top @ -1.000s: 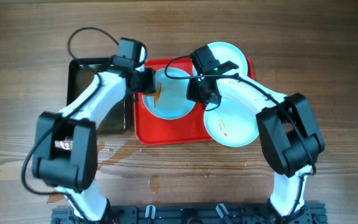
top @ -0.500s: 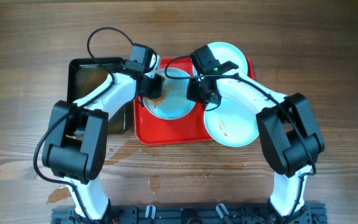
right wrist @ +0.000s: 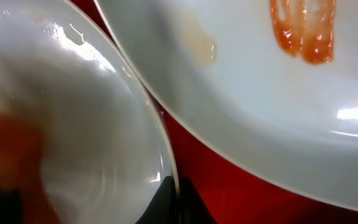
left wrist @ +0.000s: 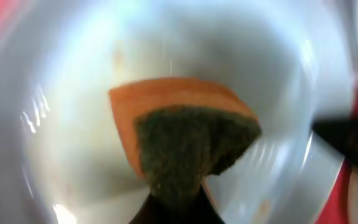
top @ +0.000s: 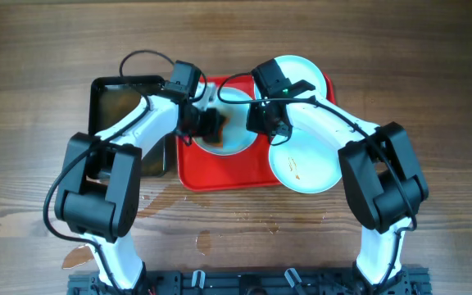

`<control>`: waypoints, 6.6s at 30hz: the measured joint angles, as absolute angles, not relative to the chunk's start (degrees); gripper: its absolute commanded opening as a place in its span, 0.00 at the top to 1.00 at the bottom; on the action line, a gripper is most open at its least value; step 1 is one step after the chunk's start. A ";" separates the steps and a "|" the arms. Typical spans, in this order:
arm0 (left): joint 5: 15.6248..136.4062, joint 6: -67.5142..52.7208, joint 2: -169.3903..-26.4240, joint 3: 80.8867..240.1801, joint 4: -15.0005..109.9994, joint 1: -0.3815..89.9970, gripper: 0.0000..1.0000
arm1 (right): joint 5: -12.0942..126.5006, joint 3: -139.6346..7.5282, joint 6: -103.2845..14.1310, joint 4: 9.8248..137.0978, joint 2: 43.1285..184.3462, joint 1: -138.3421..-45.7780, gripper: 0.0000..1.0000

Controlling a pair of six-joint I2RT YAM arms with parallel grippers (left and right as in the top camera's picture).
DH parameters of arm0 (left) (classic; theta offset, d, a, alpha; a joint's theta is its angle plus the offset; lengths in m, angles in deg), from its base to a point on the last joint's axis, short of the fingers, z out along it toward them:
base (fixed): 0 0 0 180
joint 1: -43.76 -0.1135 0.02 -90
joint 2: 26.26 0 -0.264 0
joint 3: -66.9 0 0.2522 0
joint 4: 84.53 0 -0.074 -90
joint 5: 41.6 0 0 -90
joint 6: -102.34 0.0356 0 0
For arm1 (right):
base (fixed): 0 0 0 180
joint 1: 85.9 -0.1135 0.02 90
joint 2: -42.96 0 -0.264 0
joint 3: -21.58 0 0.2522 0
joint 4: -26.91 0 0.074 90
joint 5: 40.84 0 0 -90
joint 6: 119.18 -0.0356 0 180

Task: Clean dirty plates on tray and stack at the side
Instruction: 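Scrub the plate surface with the sponge while right gripper holds the plate, then lift the cleaned plate with right gripper and place it right of the tray, then move right gripper to the lower plate and pinch its rim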

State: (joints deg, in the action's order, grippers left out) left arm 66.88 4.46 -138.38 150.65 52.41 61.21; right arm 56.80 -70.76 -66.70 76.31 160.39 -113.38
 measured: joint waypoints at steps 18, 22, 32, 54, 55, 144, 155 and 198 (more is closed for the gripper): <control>65.90 -4.37 -138.09 151.51 42.20 60.45 0.96 | 57.94 -70.76 -66.41 76.40 160.39 -113.60 0.96; 76.85 -2.80 -138.29 150.61 47.60 60.84 0.96 | 58.11 -70.76 -66.50 76.23 160.39 -113.58 0.96; 62.88 -7.89 -138.79 150.46 57.21 60.95 0.96 | 58.11 -70.74 -66.48 76.25 160.39 -113.53 0.96; 69.66 -15.06 -138.94 150.65 59.27 60.47 0.96 | 59.57 -70.70 -66.48 76.25 160.39 -113.58 0.96; 64.32 -15.06 -138.94 150.65 59.53 60.51 0.96 | 59.57 -70.70 -66.48 76.25 160.39 -113.58 0.96; 65.57 -11.28 -123.97 161.41 26.42 39.68 0.96 | -17.21 -70.52 -23.79 60.58 145.13 -139.61 0.96; 65.55 -11.25 -123.97 161.41 26.44 39.68 0.96 | 12.84 -70.52 -41.69 73.10 144.68 -135.81 0.96; 65.55 -11.25 -123.95 161.41 26.44 39.68 0.96 | 50.79 -67.94 -51.05 84.25 152.11 -63.35 0.70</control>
